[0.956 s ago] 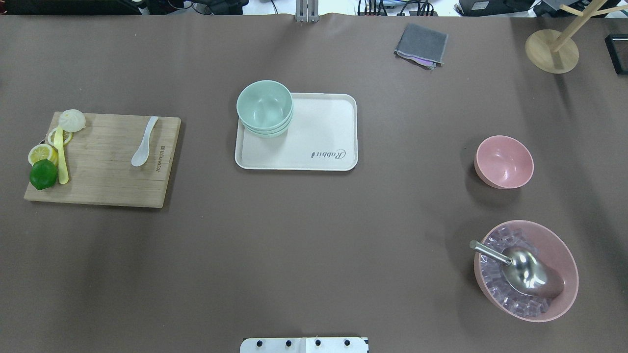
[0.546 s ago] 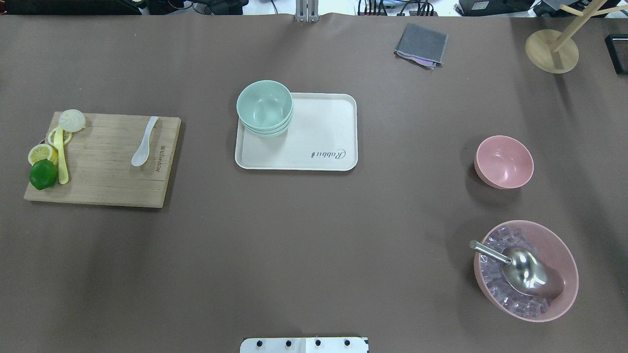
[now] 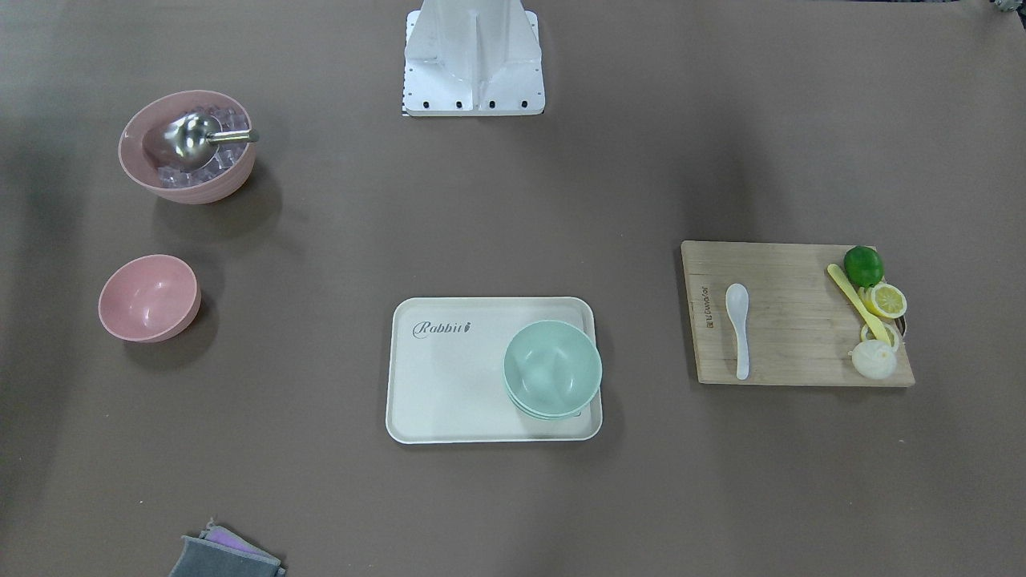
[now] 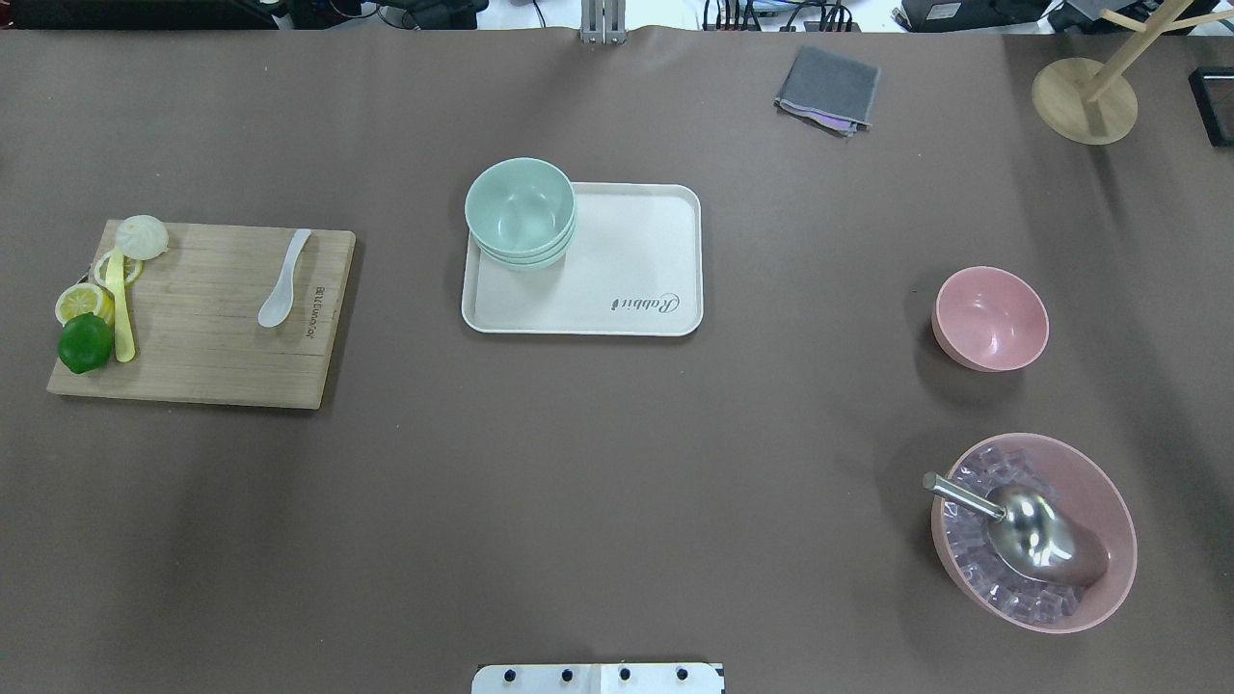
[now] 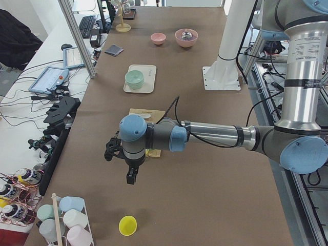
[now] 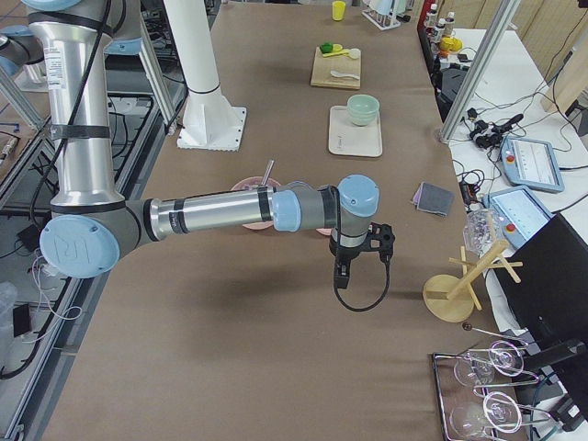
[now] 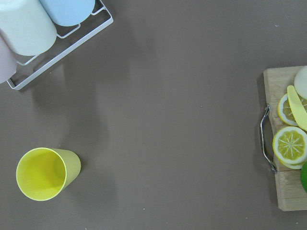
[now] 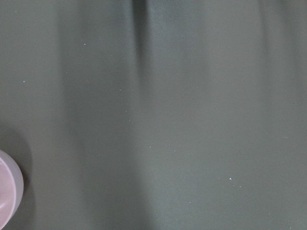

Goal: Stack pink bowl on green and place spoon

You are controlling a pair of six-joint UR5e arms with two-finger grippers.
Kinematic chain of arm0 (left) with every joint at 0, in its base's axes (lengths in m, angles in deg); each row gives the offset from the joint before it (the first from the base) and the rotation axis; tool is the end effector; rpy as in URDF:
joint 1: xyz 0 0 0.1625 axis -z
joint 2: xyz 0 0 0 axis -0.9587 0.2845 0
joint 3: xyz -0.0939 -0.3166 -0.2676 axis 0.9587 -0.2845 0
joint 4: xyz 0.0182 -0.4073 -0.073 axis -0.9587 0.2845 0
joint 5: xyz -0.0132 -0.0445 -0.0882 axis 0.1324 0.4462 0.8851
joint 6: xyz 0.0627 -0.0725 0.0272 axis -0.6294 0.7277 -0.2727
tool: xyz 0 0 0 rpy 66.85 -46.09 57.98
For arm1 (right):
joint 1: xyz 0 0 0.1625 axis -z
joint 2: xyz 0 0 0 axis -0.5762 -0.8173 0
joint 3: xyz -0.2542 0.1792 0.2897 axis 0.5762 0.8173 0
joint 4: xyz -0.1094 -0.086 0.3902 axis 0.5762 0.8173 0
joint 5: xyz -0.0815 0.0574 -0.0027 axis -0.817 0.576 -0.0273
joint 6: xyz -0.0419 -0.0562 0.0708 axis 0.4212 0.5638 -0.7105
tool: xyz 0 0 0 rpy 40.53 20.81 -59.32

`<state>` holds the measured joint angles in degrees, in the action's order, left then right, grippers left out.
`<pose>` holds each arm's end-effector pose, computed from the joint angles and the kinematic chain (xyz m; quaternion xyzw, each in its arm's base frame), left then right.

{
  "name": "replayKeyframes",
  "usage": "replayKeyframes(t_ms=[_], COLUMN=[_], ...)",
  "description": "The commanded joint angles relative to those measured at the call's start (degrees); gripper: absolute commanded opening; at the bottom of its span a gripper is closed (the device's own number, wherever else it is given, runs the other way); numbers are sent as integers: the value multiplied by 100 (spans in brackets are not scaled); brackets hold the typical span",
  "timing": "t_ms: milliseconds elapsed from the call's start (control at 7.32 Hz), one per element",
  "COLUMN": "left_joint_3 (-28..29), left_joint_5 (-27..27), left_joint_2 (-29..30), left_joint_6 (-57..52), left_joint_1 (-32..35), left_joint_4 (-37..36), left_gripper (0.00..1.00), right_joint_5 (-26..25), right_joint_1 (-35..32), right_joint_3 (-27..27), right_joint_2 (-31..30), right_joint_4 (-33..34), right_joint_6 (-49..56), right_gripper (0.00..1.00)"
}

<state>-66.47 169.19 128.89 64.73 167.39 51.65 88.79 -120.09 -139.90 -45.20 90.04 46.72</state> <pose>-0.0987 -0.4896 0.6198 0.0729 0.3636 0.0389 0.9279 0.0189 -0.5097 0.5760 -0.0018 -0.3781 0.0252 0.9254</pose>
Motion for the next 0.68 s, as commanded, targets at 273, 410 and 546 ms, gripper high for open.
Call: replayKeyframes(t_ms=[273,410,546], left_joint_3=[-7,-8,-8], left_joint_5=[1,1,-8], left_joint_2=[-13,-4,4], left_joint_6=[-1,-2,-2], left_joint_1=[-5,-5,-5], left_joint_4=[6,6,6], left_gripper=[98,99,98], right_joint_5=[4,4,4], right_joint_1=[0,0,0], right_joint_3=[-53,-44,-44], right_joint_2=[89,107,107], right_joint_4=[0,9,0], right_joint_6=[-34,-34,-34], right_gripper=[100,100,100])
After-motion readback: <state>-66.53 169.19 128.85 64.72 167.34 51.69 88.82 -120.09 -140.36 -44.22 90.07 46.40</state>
